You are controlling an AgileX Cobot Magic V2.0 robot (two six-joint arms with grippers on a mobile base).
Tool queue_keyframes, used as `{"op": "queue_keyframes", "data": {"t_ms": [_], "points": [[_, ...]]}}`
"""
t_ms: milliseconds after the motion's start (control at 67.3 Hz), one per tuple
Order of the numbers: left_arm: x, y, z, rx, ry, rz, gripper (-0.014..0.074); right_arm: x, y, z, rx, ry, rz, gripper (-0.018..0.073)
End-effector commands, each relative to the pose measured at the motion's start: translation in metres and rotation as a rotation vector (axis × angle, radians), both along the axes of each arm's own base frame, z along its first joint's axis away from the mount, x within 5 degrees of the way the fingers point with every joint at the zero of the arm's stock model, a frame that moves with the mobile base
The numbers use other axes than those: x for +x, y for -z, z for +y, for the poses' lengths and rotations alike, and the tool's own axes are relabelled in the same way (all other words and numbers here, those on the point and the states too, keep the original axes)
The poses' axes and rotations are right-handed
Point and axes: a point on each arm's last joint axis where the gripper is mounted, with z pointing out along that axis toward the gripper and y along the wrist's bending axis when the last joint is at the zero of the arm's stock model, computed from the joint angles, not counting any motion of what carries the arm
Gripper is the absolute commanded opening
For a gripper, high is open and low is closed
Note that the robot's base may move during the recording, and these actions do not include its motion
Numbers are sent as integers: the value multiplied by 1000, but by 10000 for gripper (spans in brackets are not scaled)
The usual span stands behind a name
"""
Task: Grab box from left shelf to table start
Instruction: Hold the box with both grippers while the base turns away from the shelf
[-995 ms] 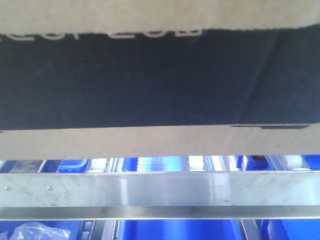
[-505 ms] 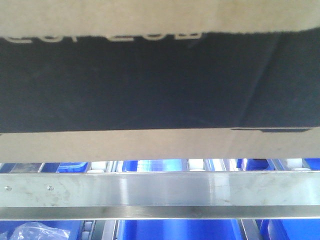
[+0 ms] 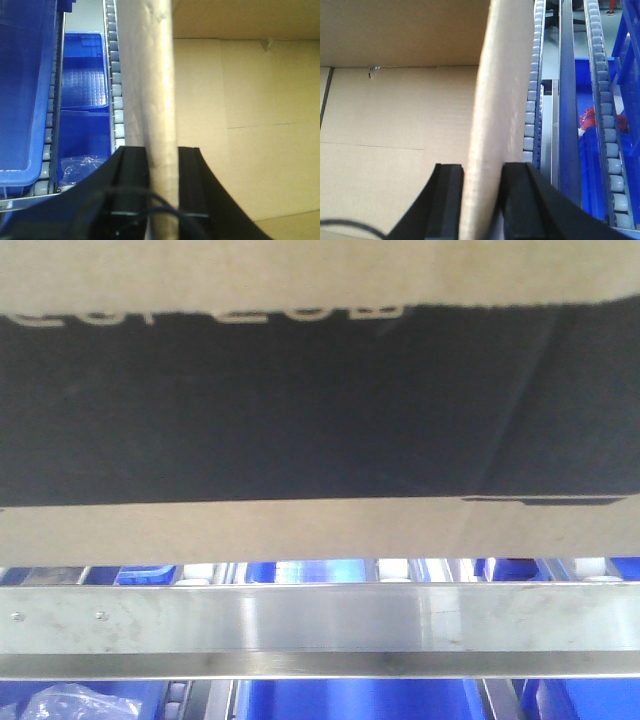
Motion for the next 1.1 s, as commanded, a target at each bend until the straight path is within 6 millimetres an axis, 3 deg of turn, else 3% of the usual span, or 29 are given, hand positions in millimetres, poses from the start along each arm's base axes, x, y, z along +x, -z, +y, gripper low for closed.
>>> {"op": "queue_keyframes", "data": {"t_ms": [0,1084], "points": [[-5,-23,-5,-120,75,-165,-93,4,-19,-3,16,40,-148,59],[-5,-23,-5,-120,75,-165,-93,4,-19,-3,16,40,-148,59]]}}
